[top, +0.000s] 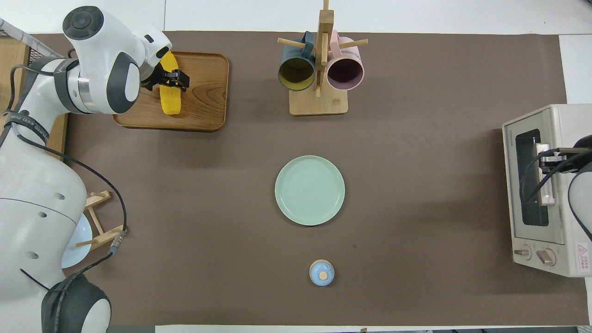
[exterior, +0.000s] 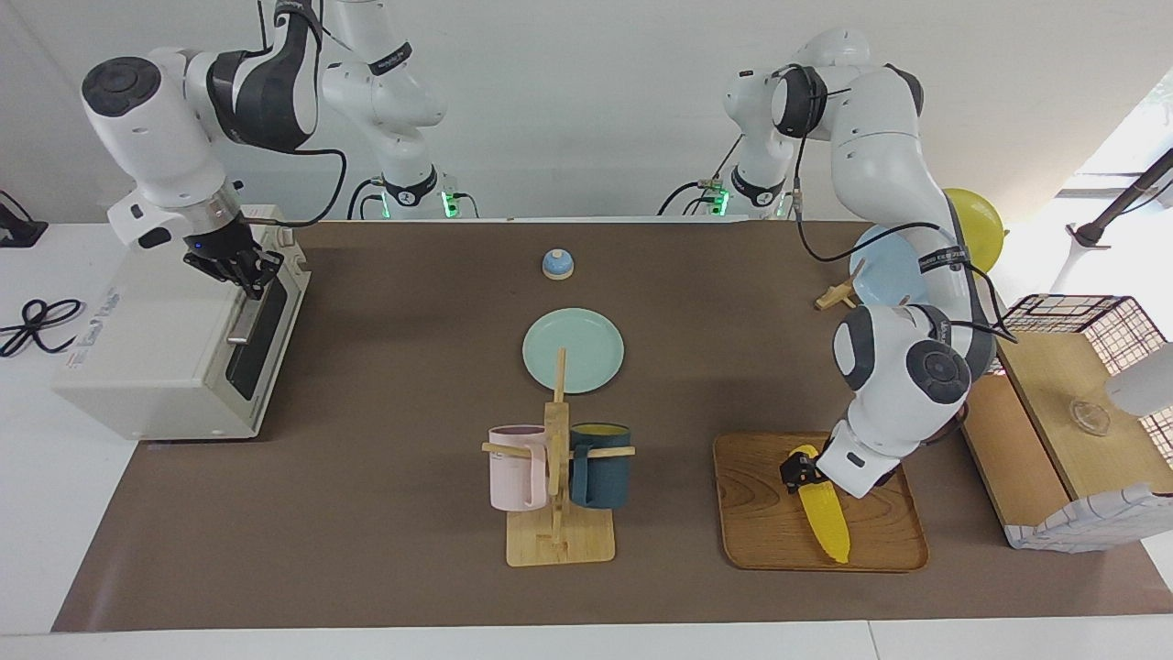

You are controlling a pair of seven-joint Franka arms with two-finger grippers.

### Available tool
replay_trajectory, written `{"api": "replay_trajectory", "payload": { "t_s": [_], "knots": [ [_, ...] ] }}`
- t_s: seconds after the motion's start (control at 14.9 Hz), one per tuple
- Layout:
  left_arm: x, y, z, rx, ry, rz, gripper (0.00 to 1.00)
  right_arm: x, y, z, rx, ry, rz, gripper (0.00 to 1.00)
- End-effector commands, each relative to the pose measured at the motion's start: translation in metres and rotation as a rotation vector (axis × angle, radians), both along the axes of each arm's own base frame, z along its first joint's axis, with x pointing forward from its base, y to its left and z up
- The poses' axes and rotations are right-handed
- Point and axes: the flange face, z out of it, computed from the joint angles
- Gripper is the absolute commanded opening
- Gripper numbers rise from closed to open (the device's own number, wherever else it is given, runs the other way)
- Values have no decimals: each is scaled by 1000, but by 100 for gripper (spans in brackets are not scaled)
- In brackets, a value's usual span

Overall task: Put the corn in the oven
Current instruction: 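Grasp the corn with the left gripper and lift it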

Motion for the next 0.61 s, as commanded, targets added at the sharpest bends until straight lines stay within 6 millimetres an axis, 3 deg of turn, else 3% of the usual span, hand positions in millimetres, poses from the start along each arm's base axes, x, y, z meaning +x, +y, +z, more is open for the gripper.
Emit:
{"api": "replay_trajectory", "payload": {
  "t_s": [0.0, 0.07, 0.2, 0.27, 0.4, 0.54],
  "knots": [
    [5, 1, 1, 23, -22, -14, 76, 0, -8, -11, -19, -11, -17, 0],
    [5, 1, 1, 21, -22, -14, 48, 0, -16, -13, -17, -11, -31, 0],
    [4, -2, 2, 16, -20, -16, 6, -2, -19, -17, -16, -5, -38, 0],
    [4, -1, 2, 15, -16, -12, 0, -2, -20, -21, -14, 2, -40, 0],
    [3, -7, 8, -15, -17, 1, 0, -3, -24, -22, -13, 4, -49, 0],
    [1, -7, 32, -78, -17, 33, 0, -3, -24, -23, -12, 6, -50, 0]
  ]
}}
